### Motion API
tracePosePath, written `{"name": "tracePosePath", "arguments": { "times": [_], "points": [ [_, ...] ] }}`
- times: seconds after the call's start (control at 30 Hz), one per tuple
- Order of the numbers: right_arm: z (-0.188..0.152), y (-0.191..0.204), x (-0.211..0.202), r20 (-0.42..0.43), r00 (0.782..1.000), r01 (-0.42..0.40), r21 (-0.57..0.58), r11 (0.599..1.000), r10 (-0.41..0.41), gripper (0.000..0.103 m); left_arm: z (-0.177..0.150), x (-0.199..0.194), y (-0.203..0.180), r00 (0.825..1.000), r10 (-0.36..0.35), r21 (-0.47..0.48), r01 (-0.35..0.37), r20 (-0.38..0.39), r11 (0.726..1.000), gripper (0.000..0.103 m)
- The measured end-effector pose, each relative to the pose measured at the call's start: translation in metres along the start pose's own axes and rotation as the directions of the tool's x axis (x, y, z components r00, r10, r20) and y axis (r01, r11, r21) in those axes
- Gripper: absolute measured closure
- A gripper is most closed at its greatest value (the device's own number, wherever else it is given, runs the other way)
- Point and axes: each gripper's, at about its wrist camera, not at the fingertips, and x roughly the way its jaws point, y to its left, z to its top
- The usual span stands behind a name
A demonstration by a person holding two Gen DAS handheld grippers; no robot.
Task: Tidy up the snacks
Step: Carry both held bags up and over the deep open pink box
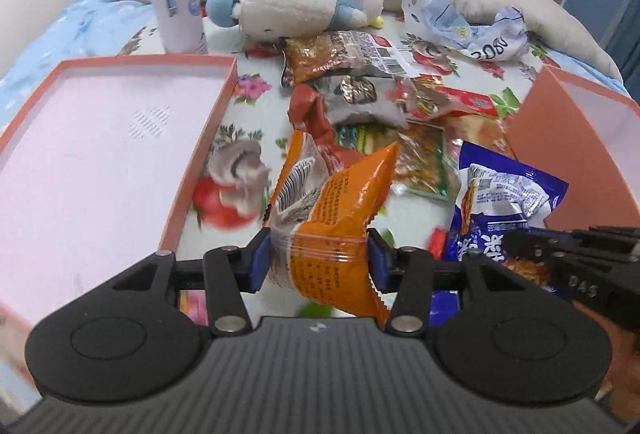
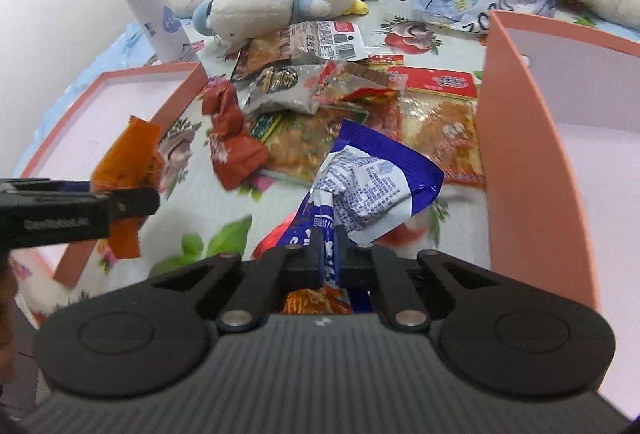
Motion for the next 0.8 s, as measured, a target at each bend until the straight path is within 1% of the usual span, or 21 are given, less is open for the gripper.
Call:
{"name": "tracePosePath", "arguments": {
  "times": [0.13,0.37,0.57,0.63,0.77,0.8],
  "points": [
    [-0.016,0.003,-0.026,0.016,1.000,-0.018,0.017,1.000,0.018,0.096,-0.023,-0.032,-0.007,1.000,-0.012,-0.037,0.013,0.012,0.999,0.049],
    [-0.031,0.010,-0.081,0.105,0.994,0.004,0.018,1.000,-0.006,0.096,-0.044,-0.083,-0.008,0.998,-0.030,-0.084,0.035,0.064,0.996,0.049],
    [-0.043,0.013,-0.130,0.196,0.980,0.026,0.046,0.999,-0.035,0.095,-0.059,-0.127,-0.017,0.991,-0.074,-0.081,0.083,0.114,0.993,0.048],
    [-0.048,0.014,-0.148,0.223,0.974,0.031,0.061,0.998,-0.044,0.095,-0.063,-0.140,-0.022,0.989,-0.090,-0.079,0.100,0.120,0.992,0.048],
    [-0.060,0.013,-0.178,0.266,0.962,0.040,0.096,0.995,-0.065,0.095,-0.072,-0.165,-0.035,0.981,-0.121,-0.062,0.132,0.151,0.989,0.048],
    [-0.064,0.012,-0.186,0.277,0.958,0.039,0.104,0.994,-0.067,0.095,-0.074,-0.174,-0.039,0.977,-0.126,-0.059,0.138,0.172,0.989,0.048]
  ]
}}
